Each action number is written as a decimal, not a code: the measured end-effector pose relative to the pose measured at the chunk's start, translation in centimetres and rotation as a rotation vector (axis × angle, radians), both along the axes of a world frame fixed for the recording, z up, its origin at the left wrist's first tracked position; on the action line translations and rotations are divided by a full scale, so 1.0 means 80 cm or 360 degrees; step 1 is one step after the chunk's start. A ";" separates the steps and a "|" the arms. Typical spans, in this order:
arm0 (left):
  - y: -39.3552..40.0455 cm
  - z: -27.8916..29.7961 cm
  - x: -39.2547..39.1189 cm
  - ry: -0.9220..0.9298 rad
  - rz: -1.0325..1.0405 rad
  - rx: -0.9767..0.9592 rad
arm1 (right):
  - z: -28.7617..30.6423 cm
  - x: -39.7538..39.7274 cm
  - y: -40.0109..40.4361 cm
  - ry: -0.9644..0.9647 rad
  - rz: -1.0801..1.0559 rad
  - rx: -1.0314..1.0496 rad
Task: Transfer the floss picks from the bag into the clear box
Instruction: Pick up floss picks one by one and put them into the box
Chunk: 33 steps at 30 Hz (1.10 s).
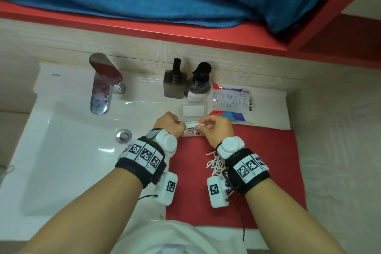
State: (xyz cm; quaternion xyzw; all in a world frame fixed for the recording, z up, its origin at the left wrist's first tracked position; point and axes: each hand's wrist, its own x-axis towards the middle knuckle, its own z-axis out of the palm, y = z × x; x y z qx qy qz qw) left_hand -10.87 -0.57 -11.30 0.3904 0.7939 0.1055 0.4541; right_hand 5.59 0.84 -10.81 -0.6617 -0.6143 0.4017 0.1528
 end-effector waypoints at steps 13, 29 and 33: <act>-0.001 -0.011 0.012 0.0064 -0.0148 0.0062 | -0.011 -0.013 0.004 -0.0430 0.0326 0.0085; -0.011 0.023 0.018 0.0199 -0.0230 0.0157 | 0.013 0.005 -0.018 -0.0384 0.0110 0.0260; -0.018 0.036 0.032 0.0221 -0.0319 0.0154 | 0.019 0.023 -0.032 -0.0270 -0.0060 0.0253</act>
